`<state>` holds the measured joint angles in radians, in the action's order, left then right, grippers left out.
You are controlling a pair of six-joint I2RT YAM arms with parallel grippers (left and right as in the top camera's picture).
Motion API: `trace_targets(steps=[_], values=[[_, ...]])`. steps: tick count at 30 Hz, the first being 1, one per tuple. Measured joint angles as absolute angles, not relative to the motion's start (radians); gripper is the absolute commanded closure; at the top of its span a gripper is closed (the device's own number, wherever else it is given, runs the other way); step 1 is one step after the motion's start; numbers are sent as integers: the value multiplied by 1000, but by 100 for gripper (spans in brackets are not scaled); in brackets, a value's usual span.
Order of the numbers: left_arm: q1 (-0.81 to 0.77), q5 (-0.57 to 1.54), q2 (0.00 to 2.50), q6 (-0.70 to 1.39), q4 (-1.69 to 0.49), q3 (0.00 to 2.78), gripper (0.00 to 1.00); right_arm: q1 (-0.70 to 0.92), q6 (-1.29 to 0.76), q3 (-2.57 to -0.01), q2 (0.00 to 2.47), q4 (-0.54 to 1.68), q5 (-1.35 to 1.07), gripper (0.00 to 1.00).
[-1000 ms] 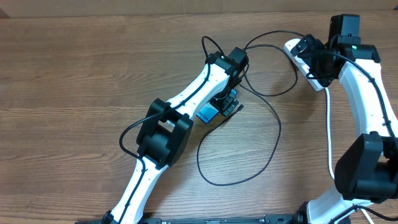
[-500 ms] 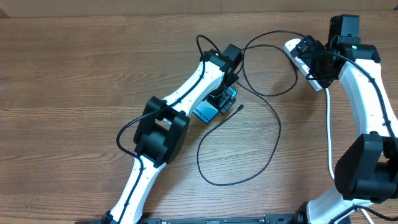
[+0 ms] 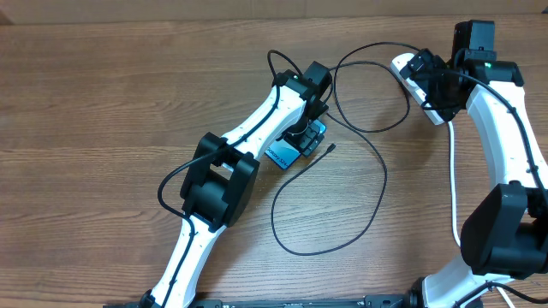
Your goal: Plug charger to phone and switch on socket
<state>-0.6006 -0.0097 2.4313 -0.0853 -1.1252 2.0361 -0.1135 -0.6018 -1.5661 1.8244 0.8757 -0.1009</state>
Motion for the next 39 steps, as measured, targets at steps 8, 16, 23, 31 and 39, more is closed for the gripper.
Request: trace_targets(steps=[8,16,23,31,39], values=[[-597,-7,2431,-76,-1125,2035,28,-113,-602,-1566,1824,876,-101,0],[-579,-1,2431,-3,-1125,2035,30,-113,-602,-1566,1824,876,-101,0],[-535,-2,2431,127,-1125,2035,32,-113,-602,-1566,1824,875,-104,0],[-493,-7,2433,295,-1142,2048,32,-113,-603,-1566,1824,874,-154,0],[-443,-7,2437,449,-1151,2057,32,-101,-602,-1566,1824,875,-202,0]])
